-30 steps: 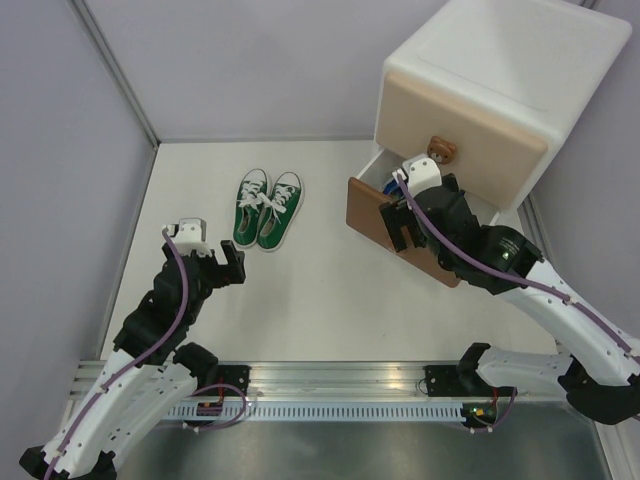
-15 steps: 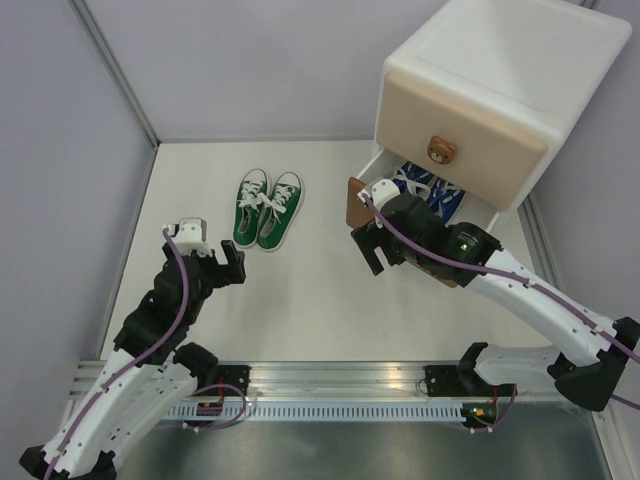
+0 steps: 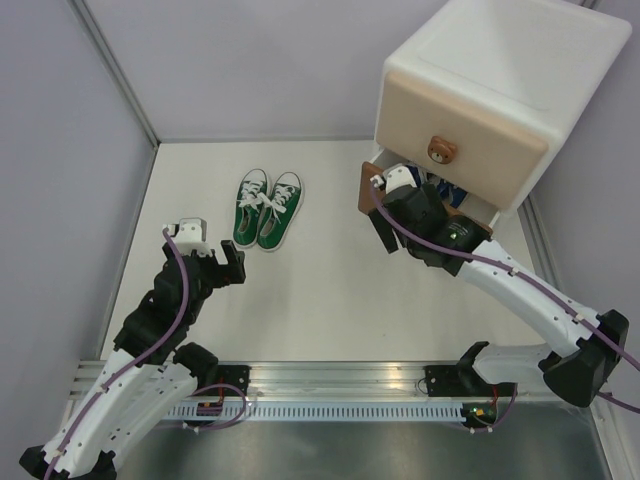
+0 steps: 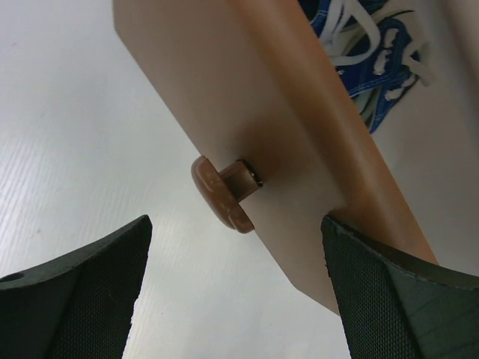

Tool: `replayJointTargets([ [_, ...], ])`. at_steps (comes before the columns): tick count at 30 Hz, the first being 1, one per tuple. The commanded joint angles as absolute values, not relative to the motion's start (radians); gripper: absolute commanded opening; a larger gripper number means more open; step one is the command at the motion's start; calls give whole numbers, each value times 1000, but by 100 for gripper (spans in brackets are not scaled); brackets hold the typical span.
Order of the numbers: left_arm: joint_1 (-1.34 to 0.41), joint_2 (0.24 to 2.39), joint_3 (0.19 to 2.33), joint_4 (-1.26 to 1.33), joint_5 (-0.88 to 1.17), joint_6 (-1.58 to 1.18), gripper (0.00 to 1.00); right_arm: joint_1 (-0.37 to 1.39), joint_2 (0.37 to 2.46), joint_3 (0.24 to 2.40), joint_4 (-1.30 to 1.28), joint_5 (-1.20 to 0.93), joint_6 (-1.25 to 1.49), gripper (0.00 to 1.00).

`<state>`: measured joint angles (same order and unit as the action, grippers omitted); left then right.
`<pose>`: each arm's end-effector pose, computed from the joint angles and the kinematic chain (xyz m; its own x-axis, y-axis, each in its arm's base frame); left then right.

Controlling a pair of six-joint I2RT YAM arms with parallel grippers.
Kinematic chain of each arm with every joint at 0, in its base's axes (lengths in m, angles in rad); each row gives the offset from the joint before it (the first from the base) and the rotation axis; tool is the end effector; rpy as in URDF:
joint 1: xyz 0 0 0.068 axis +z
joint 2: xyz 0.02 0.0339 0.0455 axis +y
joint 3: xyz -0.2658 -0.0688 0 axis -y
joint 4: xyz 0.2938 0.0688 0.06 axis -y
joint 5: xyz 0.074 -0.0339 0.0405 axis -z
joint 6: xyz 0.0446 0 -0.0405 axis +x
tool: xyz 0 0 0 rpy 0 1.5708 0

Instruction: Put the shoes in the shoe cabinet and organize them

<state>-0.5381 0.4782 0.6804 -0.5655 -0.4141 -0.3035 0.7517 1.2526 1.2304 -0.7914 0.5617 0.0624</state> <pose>0.1527 -0.0702 0.3128 -0.3349 -0.1187 -0.9347 0.0484 0.9886 -0.1429 0.2417 0.1934 0.3382 -0.5493 -0.4412 -0.7097 -0.2770 0.8974 -0.3435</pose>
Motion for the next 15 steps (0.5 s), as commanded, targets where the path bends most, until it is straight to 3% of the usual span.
replayJointTargets([
  [1,-535,477,678,-522,-425,-270,99,704,1262,1221,-701,736,11,98],
  [15,-535,482,678,-522,-428,-268,99,649,1307,1164,-535,905,9,98],
])
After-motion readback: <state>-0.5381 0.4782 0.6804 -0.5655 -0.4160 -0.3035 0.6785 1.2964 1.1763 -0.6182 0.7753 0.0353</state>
